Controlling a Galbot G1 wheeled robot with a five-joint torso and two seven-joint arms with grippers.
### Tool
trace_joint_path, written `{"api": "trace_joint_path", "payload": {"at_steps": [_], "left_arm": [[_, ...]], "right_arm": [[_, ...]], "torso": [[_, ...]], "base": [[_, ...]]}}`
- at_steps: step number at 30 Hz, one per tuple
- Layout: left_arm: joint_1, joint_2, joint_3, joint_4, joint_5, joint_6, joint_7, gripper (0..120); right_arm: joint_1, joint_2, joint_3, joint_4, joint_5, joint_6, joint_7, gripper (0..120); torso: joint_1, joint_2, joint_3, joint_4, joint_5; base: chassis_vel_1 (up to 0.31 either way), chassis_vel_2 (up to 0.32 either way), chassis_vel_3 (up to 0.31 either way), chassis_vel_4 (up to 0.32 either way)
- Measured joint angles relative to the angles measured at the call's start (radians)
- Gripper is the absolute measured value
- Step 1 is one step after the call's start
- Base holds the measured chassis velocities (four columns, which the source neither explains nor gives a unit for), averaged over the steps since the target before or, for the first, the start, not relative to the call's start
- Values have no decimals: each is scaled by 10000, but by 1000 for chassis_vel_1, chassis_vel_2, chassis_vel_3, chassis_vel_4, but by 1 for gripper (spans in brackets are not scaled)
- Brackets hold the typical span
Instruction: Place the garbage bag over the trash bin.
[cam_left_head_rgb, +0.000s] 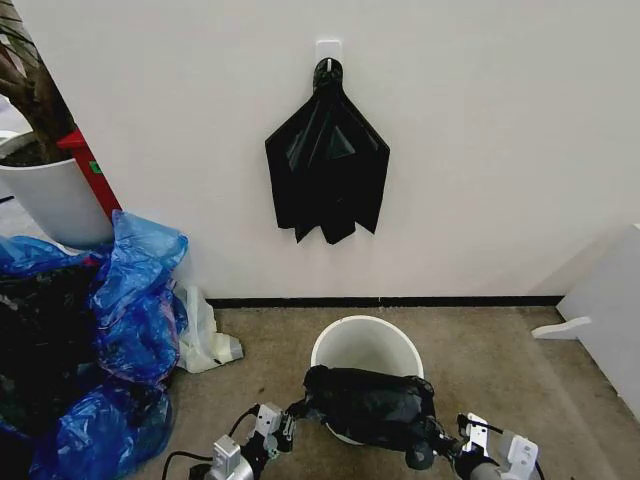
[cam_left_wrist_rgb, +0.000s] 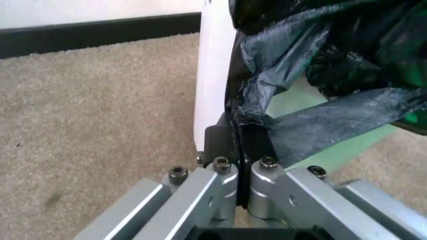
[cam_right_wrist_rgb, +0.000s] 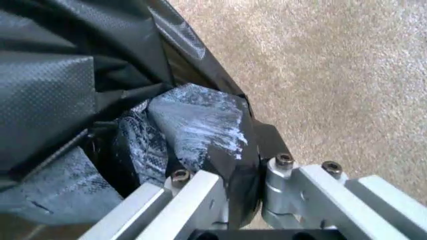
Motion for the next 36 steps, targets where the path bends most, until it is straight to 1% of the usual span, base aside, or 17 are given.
{"api": "trace_joint_path", "payload": {"at_steps": [2, 3, 6, 9, 17, 23, 32, 36], "left_arm": [[-55, -86, 34, 138, 65, -38, 6, 0], [-55, -86, 34, 138, 65, -38, 6, 0], [-186, -153, 48, 271, 119, -79, 7, 0], [-359, -182, 44, 419, 155, -142, 16, 0], [-675, -243, -19, 490, 151, -163, 9, 0], [-672, -243, -173, 197, 165, -169, -3, 0], [-678, -302, -201, 272, 318, -273, 7, 0], [-682, -330, -224, 139, 329, -277, -2, 0]], "right_arm": [[109, 21, -41, -259, -333, 439, -232, 0], [109, 21, -41, -259, -333, 439, -232, 0], [257, 9, -6, -580, -1003, 1250, -732, 0], [437, -56, 136, -779, -1194, 1579, -1155, 0], [866, -165, 130, -1074, -1596, 1754, -1741, 0], [1206, -200, 116, -1119, -1665, 1651, -1777, 0], [1226, -239, 130, -1241, -1852, 1549, -1984, 0], [1128, -264, 191, -1086, -1860, 1516, -1970, 0]], "torso": [[0, 0, 0, 0, 0], [0, 0, 0, 0, 0], [0, 0, 0, 0, 0], [0, 0, 0, 0, 0], [0, 0, 0, 0, 1], [0, 0, 0, 0, 0], [0, 0, 0, 0, 0], [0, 0, 0, 0, -1]], "base": [[0, 0, 0, 0], [0, 0, 0, 0], [0, 0, 0, 0], [0, 0, 0, 0], [0, 0, 0, 0], [0, 0, 0, 0], [0, 0, 0, 0], [0, 0, 0, 0]]}}
